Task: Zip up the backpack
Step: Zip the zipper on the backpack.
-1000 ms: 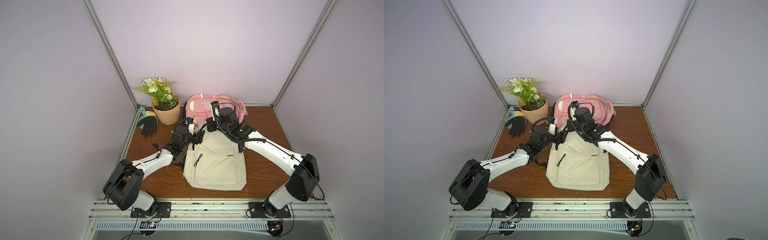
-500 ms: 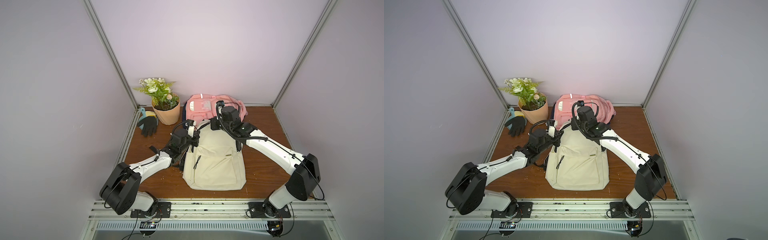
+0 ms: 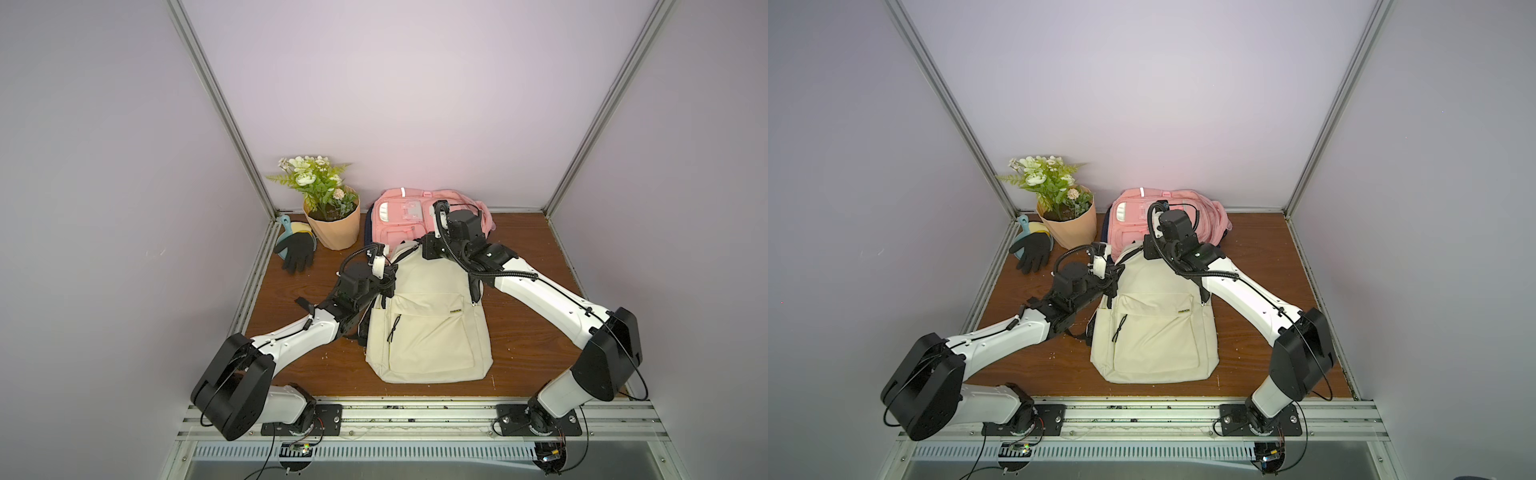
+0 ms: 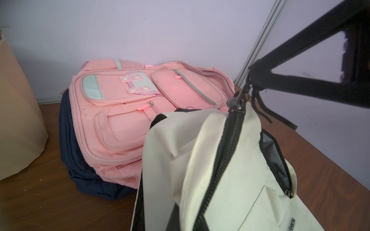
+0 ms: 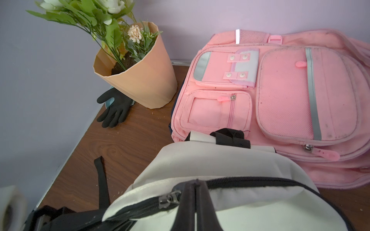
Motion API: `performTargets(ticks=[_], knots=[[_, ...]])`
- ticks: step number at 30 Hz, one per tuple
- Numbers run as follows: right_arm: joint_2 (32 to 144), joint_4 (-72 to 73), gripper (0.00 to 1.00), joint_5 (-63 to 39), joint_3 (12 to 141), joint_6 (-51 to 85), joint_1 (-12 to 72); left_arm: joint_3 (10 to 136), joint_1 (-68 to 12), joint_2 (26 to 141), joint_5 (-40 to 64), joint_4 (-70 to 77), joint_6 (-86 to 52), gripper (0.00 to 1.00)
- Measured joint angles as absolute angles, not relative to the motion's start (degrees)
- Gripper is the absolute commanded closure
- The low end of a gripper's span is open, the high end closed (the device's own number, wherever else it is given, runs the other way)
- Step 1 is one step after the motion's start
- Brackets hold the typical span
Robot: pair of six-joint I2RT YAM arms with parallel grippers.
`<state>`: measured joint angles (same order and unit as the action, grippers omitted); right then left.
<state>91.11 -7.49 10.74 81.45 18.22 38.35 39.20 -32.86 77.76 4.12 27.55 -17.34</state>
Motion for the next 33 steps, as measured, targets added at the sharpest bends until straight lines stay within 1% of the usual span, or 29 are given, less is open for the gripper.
performTargets(ticks=[4,8,15,21,28,29,30,32,33], knots=[[91.24,-6.31,1.0,10.5,82.11,17.26,40.91,40.03,-32.64,79.31,4.97,26.3,-17.32,1.0],[91.64,-6.63,1.0,10.9,83.81,16.6,41.43,41.45,-32.88,80.12,5.1,25.58,-17.02,1.0],[93.69,-10.55,1.0,17.72,88.42,15.84,40.23,40.66,-33.34,78.5,4.54,26.92,-16.69,1.0],[94.3,-13.56,1.0,16.19,89.08,16.69,36.47,39.2,-33.71,77.38,4.32,28.62,-16.64,1.0],[94.08,-11.86,1.0,14.17,86.85,16.47,36.42,37.65,-33.65,76.53,3.92,28.88,-16.73,1.0],[94.06,-11.4,1.0,14.15,86.17,16.53,36.45,37.52,-33.56,76.53,3.92,28.67,-16.78,0.98],[93.89,-10.85,1.0,14.06,85.47,16.53,36.53,37.5,-33.5,76.53,3.92,28.34,-16.82,0.88],[93.36,-9.56,1.0,13.74,84.12,16.16,36.91,37.5,-33.34,76.53,3.84,27.62,-16.73,0.61],[92.99,-8.78,1.0,13.93,83.66,15.77,37.23,37.56,-33.21,76.53,3.75,26.89,-16.64,0.49]])
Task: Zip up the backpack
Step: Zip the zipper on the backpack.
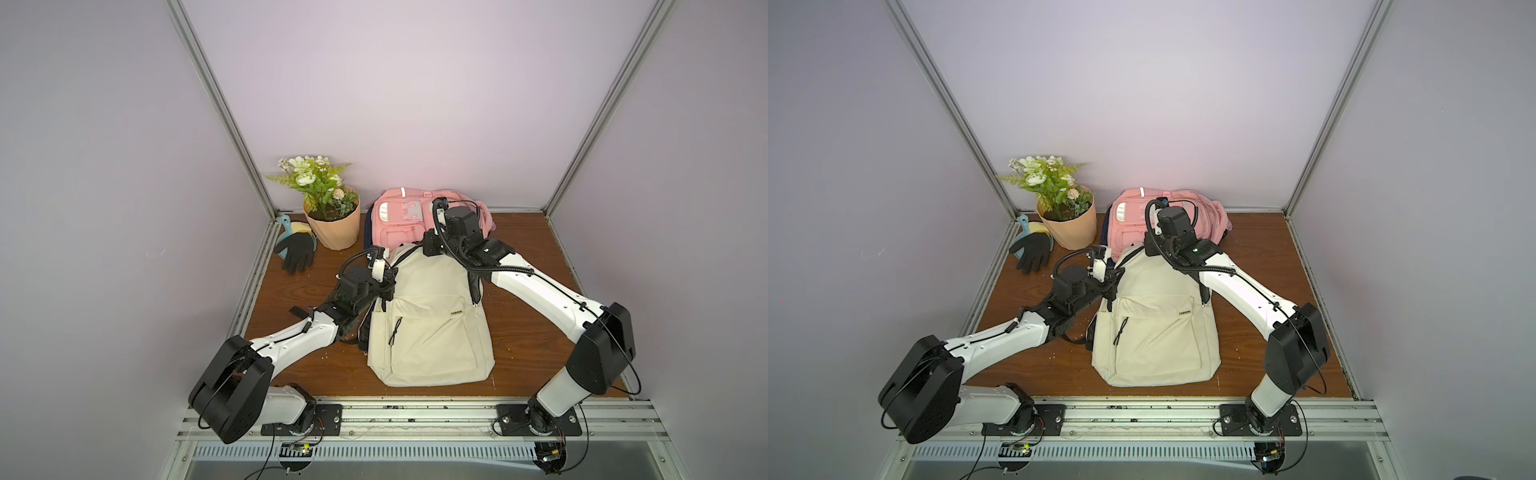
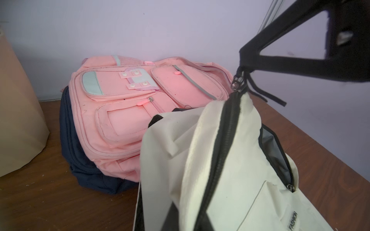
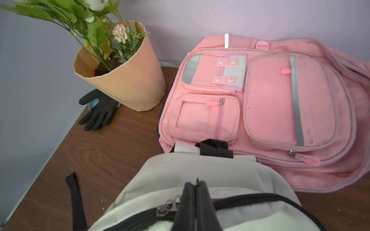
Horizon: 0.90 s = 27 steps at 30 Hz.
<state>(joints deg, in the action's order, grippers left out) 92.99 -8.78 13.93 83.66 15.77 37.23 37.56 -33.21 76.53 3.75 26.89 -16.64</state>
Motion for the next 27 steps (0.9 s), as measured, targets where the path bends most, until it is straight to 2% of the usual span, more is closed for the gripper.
performTargets(ticks=[2,4,11,16,18,22,25,27], knots=[[92.18,-7.77,1.0,14.06,83.5,14.74,38.09,37.82,-32.93,76.64,3.64,25.28,-16.34,0.31],[91.18,-6.31,1.0,13.76,83.5,14.02,39.07,39.35,-32.86,77.14,3.57,23.46,-15.81,0.21],[89.34,-3.03,1.0,11.49,84.42,13.52,42.02,48.8,-32.53,81.32,3.81,21.96,-14.15,0.15],[89.34,-3.25,1.0,11.38,84.42,13.37,43.05,51.72,-32.36,82.56,3.84,21.06,-12.86,0.16],[89.34,-3.25,1.0,11.4,84.42,13.3,43.18,53.36,-32.23,83.29,4.1,20.4,-12.21,0.23],[89.34,-3.38,1.0,12.58,84.42,13.37,43.4,55.51,-32.23,84.84,5.3,20.08,-11.29,0.52],[89.34,-4.45,1.0,17.04,84.42,13.98,43.33,55.0,-32.23,84.82,5.8,19.97,-11.18,0.75],[89.34,-5.5,1.0,19.53,84.4,14.35,42.98,53.69,-32.23,84.16,5.74,20.69,-10.96,0.81]])
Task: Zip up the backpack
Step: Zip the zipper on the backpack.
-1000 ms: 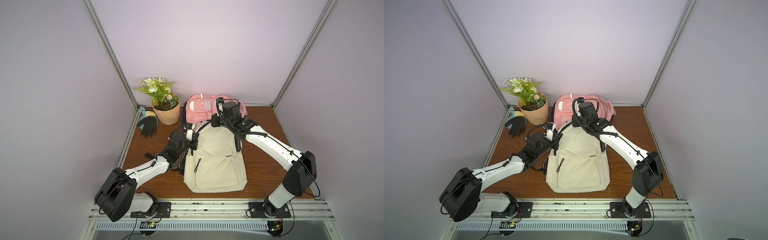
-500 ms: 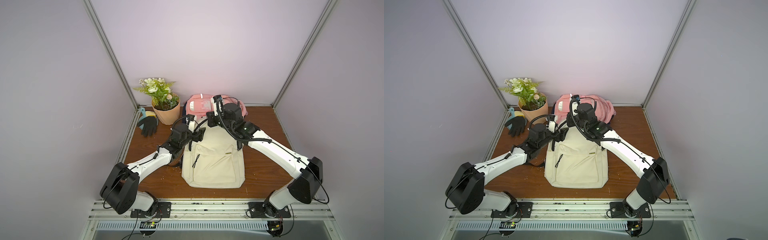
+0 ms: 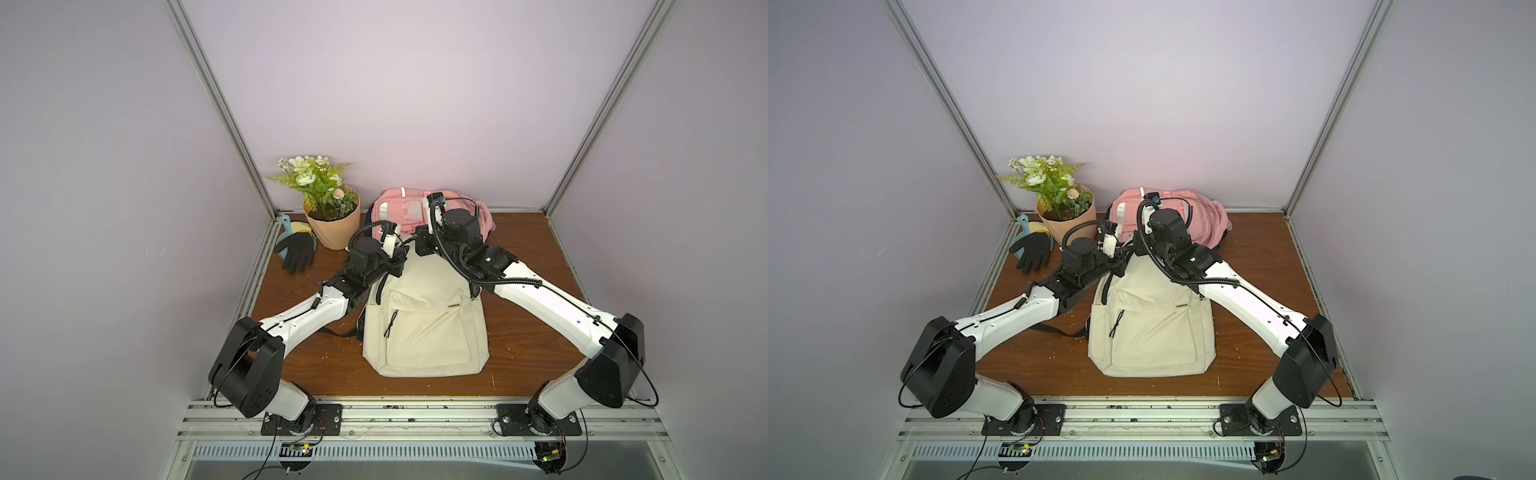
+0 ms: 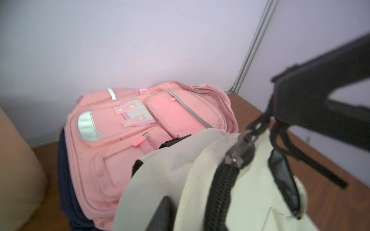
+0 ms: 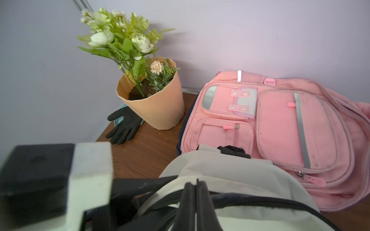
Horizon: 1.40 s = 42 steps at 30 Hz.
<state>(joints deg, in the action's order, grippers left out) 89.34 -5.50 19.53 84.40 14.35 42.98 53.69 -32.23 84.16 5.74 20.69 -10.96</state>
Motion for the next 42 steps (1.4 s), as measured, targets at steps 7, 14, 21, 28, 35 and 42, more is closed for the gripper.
performTargets(ticks=[7,14,21,28,35,42], knots=[[89.34,-6.7,1.0,19.73,82.26,16.56,41.82,49.36,-32.25,79.88,5.76,22.31,-11.9,1.0],[88.55,-6.37,1.0,15.38,79.75,18.5,39.57,46.98,-32.34,78.26,6.24,22.92,-12.4,1.0],[87.0,-6.42,1.0,14.0,79.88,16.88,40.03,46.92,-32.36,78.26,6.37,23.42,-12.75,1.0],[87.02,-7.55,1.0,16.27,80.12,17.65,40.34,46.87,-32.36,78.26,6.35,23.59,-13.32,1.0],[87.02,-7.55,1.0,14.28,80.12,17.47,39.72,46.39,-32.36,78.26,6.72,24.32,-13.52,0.9],[87.5,-6.83,1.0,13.98,82.61,13.85,42.81,46.85,-31.77,78.41,6.76,22.48,-13.43,0.55]])
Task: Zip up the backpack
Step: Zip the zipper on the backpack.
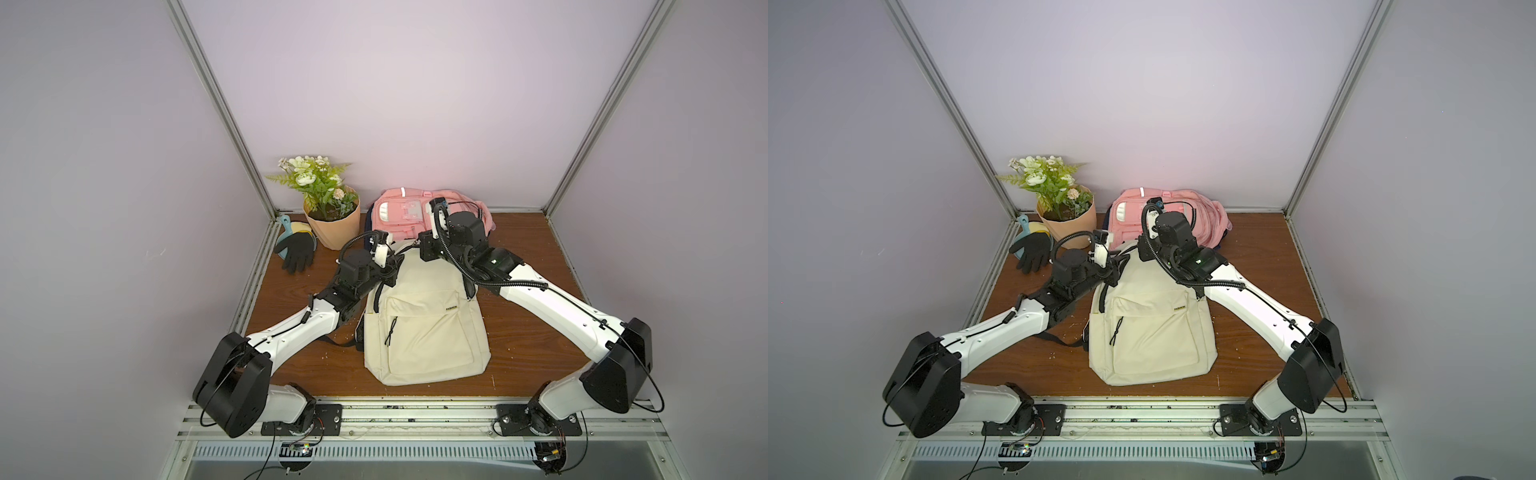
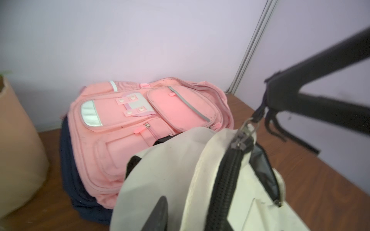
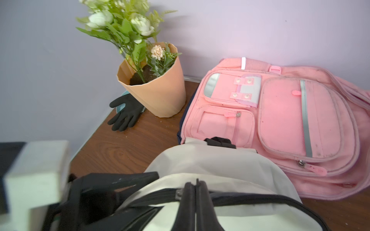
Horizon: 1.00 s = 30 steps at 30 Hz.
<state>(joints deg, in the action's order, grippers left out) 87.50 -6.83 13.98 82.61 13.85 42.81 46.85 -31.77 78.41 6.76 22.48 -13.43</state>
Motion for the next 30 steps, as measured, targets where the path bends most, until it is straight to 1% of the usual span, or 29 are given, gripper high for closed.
performTargets(ticks=[3,7,9,13,16,20,26,28,30], knots=[[88.33,-6.74,1.0,12.97,84.99,13.65,44.31,48.14,-31.59,79.0,6.81,21.58,-13.41,0.54],[89.1,-6.72,1.0,12.67,86.41,13.26,45.12,50.65,-31.51,80.12,6.87,20.27,-13.23,0.55],[89.32,-6.76,1.0,12.82,86.46,13.23,45.25,51.09,-31.48,80.34,6.9,19.79,-13.26,0.62],[89.47,-7.62,1.0,15.97,86.46,13.5,45.32,51.22,-31.48,80.53,7.01,19.09,-13.26,0.84],[89.47,-8.16,1.0,19.44,86.46,14.15,44.77,51.24,-31.46,80.53,6.9,18.96,-13.08,0.91],[89.47,-10.11,1.0,21.04,86.43,15.79,42.22,51.03,-31.46,80.53,7.14,19.79,-13.26,0.94],[89.47,-11.99,1.0,17.23,86.32,18.57,38.87,49.89,-31.53,80.4,8.4,22.39,-13.28,1.0],[89.47,-11.99,1.0,16.19,86.06,18.87,38.63,49.34,-31.53,80.18,8.54,22.87,-13.32,1.0],[89.47,-11.9,1.0,14.79,85.8,18.85,38.48,48.88,-31.53,79.96,8.56,22.96,-13.39,0.95]])
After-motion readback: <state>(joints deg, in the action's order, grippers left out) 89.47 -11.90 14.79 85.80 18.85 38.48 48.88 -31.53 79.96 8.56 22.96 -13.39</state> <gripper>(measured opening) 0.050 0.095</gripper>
